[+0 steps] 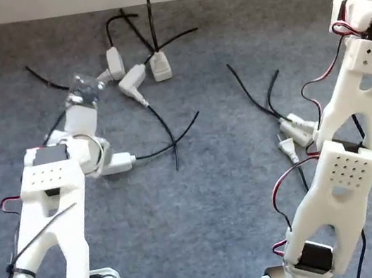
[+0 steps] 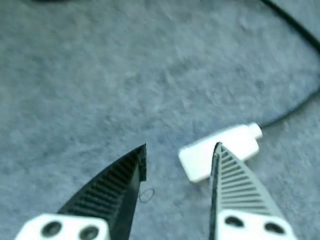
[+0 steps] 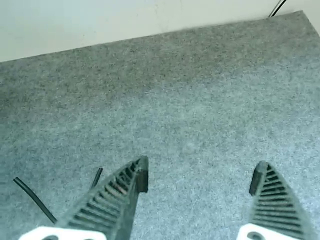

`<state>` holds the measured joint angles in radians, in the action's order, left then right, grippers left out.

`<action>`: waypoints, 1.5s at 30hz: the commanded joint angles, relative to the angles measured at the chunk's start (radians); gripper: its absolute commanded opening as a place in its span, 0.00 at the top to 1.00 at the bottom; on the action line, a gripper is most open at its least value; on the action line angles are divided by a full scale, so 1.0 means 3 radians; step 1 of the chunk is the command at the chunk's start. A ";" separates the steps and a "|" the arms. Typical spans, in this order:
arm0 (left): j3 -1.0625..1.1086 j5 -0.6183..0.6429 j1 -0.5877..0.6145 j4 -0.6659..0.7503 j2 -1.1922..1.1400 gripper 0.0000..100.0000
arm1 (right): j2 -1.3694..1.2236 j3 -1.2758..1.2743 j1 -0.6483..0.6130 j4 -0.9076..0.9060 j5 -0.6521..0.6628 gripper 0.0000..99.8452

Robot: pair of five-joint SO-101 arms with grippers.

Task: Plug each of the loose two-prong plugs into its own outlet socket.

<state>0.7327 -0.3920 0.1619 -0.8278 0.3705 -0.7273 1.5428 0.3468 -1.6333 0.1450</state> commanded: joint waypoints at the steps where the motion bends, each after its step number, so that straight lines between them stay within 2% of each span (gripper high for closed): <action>1: -0.0182 -0.0169 0.0156 0.0517 -0.0166 0.79 | 0.0238 0.0064 -0.0043 -0.0028 0.0036 0.68; 3: -0.0197 -0.0348 0.0166 0.0629 -0.0427 0.79 | 0.0238 0.0064 -0.0043 -0.0028 0.0036 0.68; 5: -0.0258 -0.0619 0.0110 0.0501 -0.0647 0.79 | 0.0238 0.0064 -0.0043 -0.0028 0.0036 0.68; 10: -0.0494 -0.1499 -0.0156 -0.0598 -0.0596 0.79 | 0.0243 0.0064 -0.0043 -0.0028 0.0036 0.68; 13: -0.0616 -0.1539 -0.0263 -0.0946 -0.0304 0.79 | 0.0243 0.0064 -0.0043 -0.0023 0.0036 0.68; 19: -0.0448 -0.1550 -0.0396 -0.0972 0.0269 0.79 | 0.0248 0.0064 -0.0043 -0.0023 0.0036 0.68; 23: 0.0064 -0.1555 -0.0621 -0.0946 0.0412 0.79 | 0.0248 0.0064 -0.0043 -0.0023 0.0036 0.68; 26: 0.0483 -0.1555 -0.0770 -0.0614 0.0412 0.79 | 0.0248 0.0064 -0.0043 -0.0023 0.0036 0.68; 31: 0.1051 -0.1555 -0.0770 0.0297 0.0412 0.79 | 0.0248 0.0064 -0.0043 -0.0028 0.0036 0.68; 36: 0.1066 -0.1560 -0.0519 0.0629 0.0412 0.79 | 0.0243 0.0064 -0.0043 -0.0028 0.0036 0.68; 40: 0.1071 -0.1872 -0.0284 0.0926 0.0412 0.79 | 0.0243 0.0064 -0.0043 -0.0028 0.0036 0.68; 45: 0.1066 -0.1923 -0.0028 0.1376 0.0412 0.79 | 0.0243 0.0064 -0.0043 -0.0028 0.0036 0.68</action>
<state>1.0579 -0.9521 0.0959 -0.5255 0.4718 -0.7273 1.5428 0.3468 -1.6333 0.1450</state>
